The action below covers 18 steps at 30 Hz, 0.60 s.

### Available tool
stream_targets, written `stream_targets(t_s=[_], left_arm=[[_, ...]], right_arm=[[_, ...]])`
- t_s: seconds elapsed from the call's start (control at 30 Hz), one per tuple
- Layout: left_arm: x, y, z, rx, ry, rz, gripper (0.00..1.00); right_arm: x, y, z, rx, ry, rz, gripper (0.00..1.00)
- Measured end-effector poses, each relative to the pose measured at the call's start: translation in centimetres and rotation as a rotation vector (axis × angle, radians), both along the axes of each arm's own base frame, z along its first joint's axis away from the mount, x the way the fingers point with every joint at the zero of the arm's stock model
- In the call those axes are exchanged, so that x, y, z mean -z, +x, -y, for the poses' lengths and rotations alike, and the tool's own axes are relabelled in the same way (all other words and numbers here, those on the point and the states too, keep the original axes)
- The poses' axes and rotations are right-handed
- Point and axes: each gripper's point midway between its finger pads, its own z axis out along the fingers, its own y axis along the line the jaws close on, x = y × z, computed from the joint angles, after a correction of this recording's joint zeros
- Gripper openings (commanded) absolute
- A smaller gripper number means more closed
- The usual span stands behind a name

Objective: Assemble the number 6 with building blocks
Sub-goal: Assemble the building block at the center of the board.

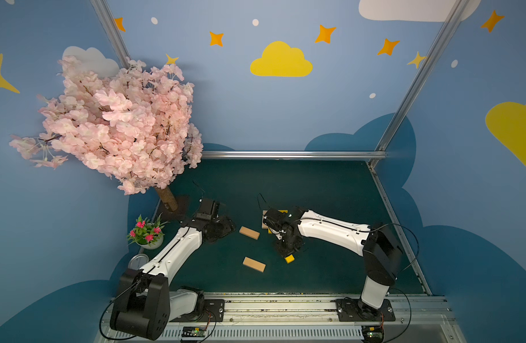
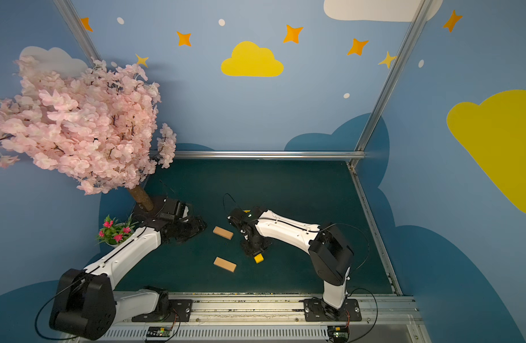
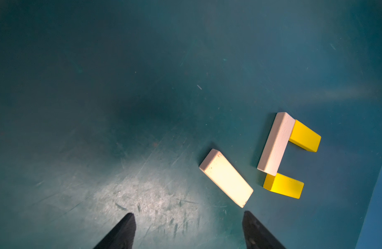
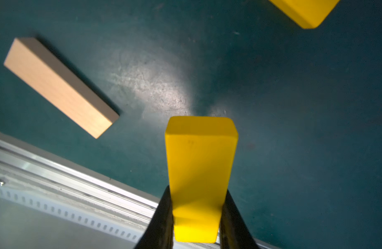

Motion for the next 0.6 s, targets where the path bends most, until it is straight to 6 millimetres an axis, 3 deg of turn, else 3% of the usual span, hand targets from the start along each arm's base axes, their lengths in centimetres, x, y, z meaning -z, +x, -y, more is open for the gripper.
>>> stream_targets(t_s=[0.23,0.6], left_arm=[[0.1,0.0,0.3,0.007,-0.001,-0.001,0.79],[0.3,-0.4,0.3,0.011,0.004,-0.018,0.79]], right_arm=[[1.7,2.4,-1.6,0.15,-0.031,-0.016,0.0],[4.7,3.2,0.3,0.328,-0.095,-0.049,0.0]])
